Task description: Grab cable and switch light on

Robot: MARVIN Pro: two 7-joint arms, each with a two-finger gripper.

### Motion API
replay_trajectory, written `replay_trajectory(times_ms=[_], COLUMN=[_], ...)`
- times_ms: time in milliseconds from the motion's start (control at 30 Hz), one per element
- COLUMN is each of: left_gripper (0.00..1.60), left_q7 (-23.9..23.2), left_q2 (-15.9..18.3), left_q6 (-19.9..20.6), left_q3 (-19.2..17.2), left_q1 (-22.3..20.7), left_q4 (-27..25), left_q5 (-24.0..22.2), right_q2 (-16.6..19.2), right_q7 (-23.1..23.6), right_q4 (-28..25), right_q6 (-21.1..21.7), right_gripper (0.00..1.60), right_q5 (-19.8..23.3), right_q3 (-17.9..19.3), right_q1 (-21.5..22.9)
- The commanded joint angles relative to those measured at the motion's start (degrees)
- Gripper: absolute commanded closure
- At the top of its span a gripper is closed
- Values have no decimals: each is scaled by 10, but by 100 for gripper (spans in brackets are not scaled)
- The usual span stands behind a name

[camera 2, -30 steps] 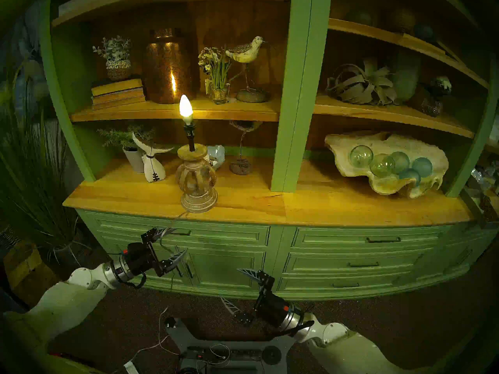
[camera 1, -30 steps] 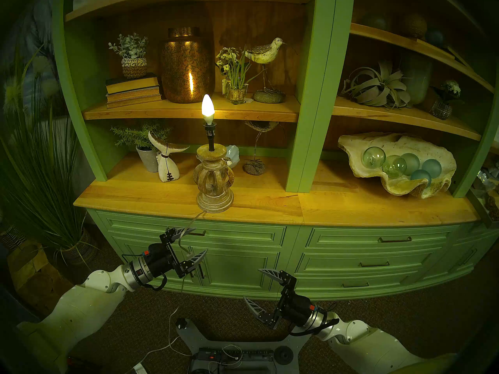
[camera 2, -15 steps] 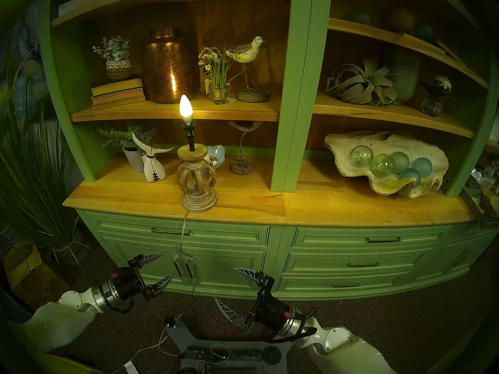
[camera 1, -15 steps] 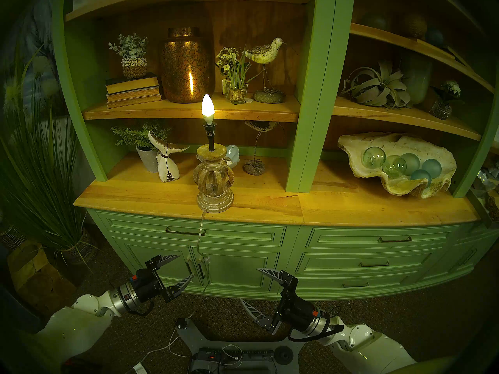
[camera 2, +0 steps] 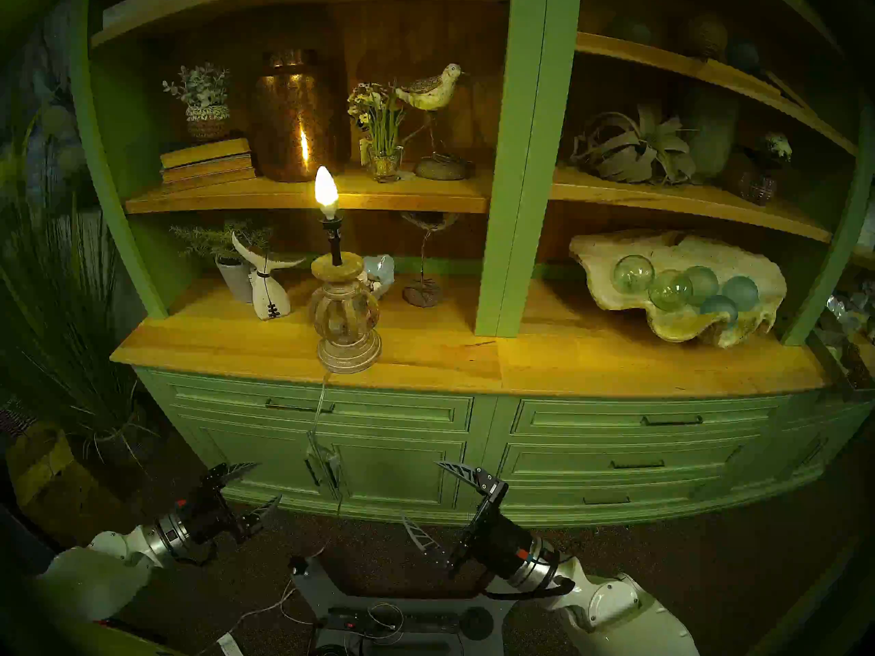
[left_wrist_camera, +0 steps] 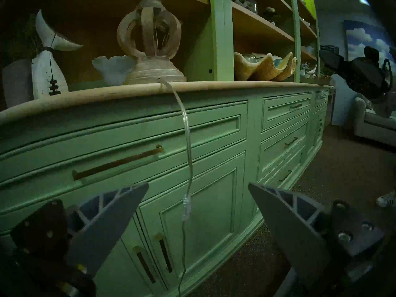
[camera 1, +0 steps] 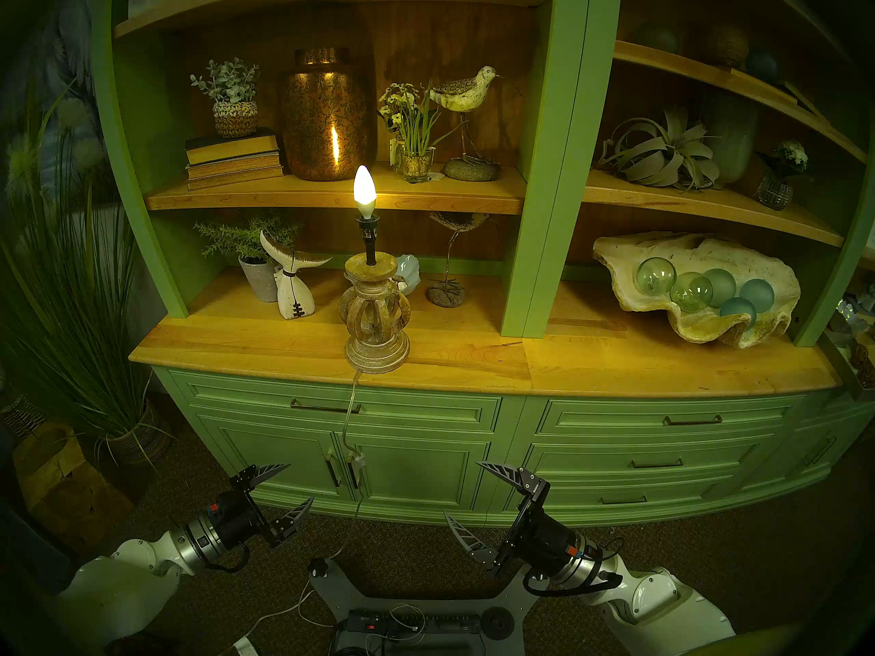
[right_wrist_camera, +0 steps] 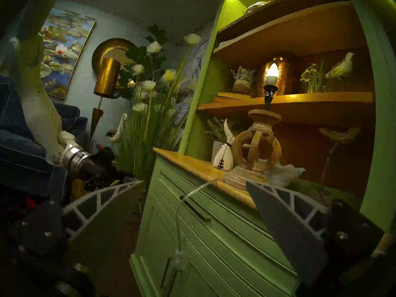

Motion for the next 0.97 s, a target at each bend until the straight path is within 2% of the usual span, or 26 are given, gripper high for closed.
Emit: replay_trajectory(times_ms=[0,233,933], left_gripper=[0,0,0], left_q7=[14,-8,-29], left_q2=[6,19,20], left_q6=[-35,-31,-29], left_q3=[-21,-22,-26], left_q1=[-2,14,17], left_q4=[-38,-67,-68], left_q5=[3,-23,-43], right_q2=[-36,-51,-67], right_q7=[-20,-29,-27], right_q4=[12,18,17], right_q6=[-4,-4,-4], right_gripper=[0,0,0], right_q5=[-37,-48,-63], right_q3=[14,21,36], right_q1=[2,8,4])
